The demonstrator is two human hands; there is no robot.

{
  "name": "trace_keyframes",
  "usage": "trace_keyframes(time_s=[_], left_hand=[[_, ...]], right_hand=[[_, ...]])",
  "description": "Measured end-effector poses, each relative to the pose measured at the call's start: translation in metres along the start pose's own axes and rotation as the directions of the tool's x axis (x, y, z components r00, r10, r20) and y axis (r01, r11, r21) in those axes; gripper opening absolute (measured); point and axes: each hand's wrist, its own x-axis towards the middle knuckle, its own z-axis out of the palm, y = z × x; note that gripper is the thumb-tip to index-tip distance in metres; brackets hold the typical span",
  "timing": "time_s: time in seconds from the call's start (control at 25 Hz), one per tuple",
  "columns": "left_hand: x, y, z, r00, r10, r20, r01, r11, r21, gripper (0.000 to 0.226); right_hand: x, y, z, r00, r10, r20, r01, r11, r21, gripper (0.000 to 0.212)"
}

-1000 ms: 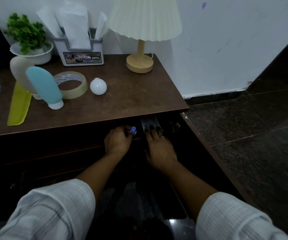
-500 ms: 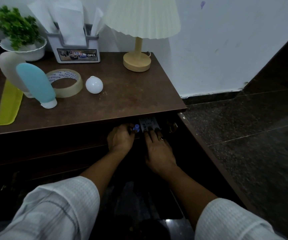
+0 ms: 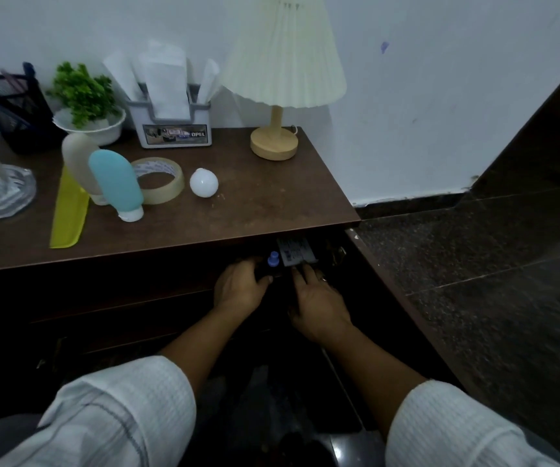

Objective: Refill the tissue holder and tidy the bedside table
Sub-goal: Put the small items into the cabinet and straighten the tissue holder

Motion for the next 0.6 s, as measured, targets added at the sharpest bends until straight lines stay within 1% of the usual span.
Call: trace_keyframes(time_s=[0.04, 0.12, 0.2, 0.24, 0.28, 0.36, 0.4, 0.44, 0.52, 0.6], left_hand=[[-0.005, 0.0, -0.006, 0.998, 0.002, 0.055, -0.003, 1.0, 0.02, 0.053], [-0.017, 0.002, -0.028, 0.977, -0.004, 0.212, -0.014, 0.996, 0.084, 0.059], [-0.03, 0.004, -0.059, 0.943, -0.01, 0.333, -0.03, 0.993, 0.117, 0.059], [-0.038, 0.005, -0.077, 0.928, -0.013, 0.373, -0.032, 0.993, 0.114, 0.056], [-0.046, 0.005, -0.097, 0.918, -0.01, 0.397, -0.036, 0.994, 0.108, 0.053], [-0.063, 0.004, -0.133, 0.913, 0.014, 0.407, -0.066, 0.991, 0.115, 0.045], [-0.071, 0.003, -0.151, 0.922, 0.033, 0.386, -0.089, 0.988, 0.128, 0.042], [-0.08, 0.003, -0.167, 0.94, 0.061, 0.336, -0.117, 0.982, 0.148, 0.039], [-0.095, 0.002, -0.192, 0.979, 0.145, 0.144, -0.171, 0.966, 0.193, 0.032], [-0.102, -0.003, -0.205, 0.972, 0.225, -0.075, -0.21, 0.964, 0.161, 0.028]], right_hand=[[-0.004, -0.004, -0.006, 1.0, -0.002, -0.001, 0.002, 1.0, 0.021, 0.075], [-0.014, -0.016, -0.023, 0.999, -0.024, -0.029, 0.026, 0.997, 0.072, 0.052], [-0.023, -0.032, -0.045, 0.997, -0.055, -0.053, 0.06, 0.992, 0.109, 0.03], [-0.027, -0.039, -0.056, 0.995, -0.071, -0.069, 0.079, 0.99, 0.12, 0.023], [-0.032, -0.048, -0.068, 0.991, -0.089, -0.095, 0.101, 0.987, 0.128, 0.019], [-0.036, -0.065, -0.09, 0.976, -0.124, -0.181, 0.153, 0.976, 0.156, 0.018], [-0.036, -0.074, -0.102, 0.964, -0.138, -0.227, 0.18, 0.967, 0.179, 0.017], [-0.034, -0.082, -0.112, 0.953, -0.142, -0.267, 0.202, 0.956, 0.211, 0.017], [-0.024, -0.098, -0.131, 0.932, -0.14, -0.335, 0.241, 0.929, 0.281, 0.015], [-0.006, -0.113, -0.146, 0.918, -0.125, -0.376, 0.267, 0.896, 0.356, 0.011]])
